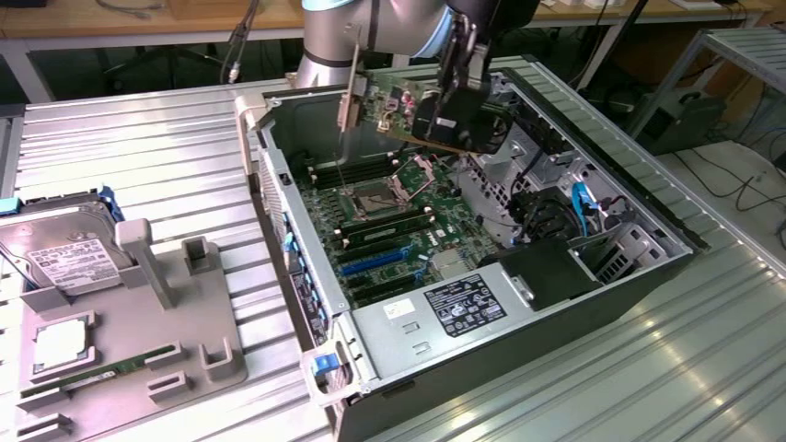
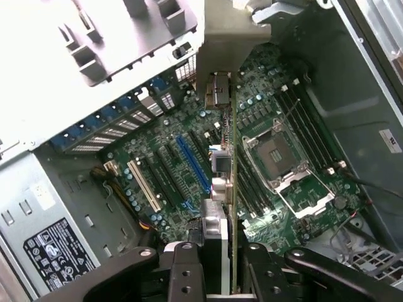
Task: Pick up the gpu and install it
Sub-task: 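Insert the gpu into the slot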
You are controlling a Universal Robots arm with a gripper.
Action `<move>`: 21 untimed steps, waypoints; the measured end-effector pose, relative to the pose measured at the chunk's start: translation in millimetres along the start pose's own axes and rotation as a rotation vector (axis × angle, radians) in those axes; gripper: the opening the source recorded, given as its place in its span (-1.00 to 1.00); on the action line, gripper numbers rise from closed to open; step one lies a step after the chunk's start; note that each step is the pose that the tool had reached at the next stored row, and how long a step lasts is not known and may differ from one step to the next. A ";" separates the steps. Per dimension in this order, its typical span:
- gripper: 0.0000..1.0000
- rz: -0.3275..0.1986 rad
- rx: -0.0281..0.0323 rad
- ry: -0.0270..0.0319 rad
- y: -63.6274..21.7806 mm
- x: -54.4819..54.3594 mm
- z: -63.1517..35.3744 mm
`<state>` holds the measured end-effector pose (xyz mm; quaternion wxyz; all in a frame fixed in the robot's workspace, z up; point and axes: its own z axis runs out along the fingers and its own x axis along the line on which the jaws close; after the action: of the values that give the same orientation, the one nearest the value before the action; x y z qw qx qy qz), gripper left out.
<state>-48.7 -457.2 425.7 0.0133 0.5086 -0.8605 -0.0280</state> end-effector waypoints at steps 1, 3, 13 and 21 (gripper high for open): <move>-0.44 -0.018 0.0006 0.0007 0.0 0.0 0.1; -0.44 -0.064 0.0015 0.0028 0.0 0.0 0.4; -0.44 -0.236 0.0377 -0.0045 -0.1 0.0 2.4; -0.44 -0.356 0.0245 -0.0337 -0.1 -0.1 3.5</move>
<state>-48.7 -457.1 422.2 -0.0124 0.6526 -0.7571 -0.0280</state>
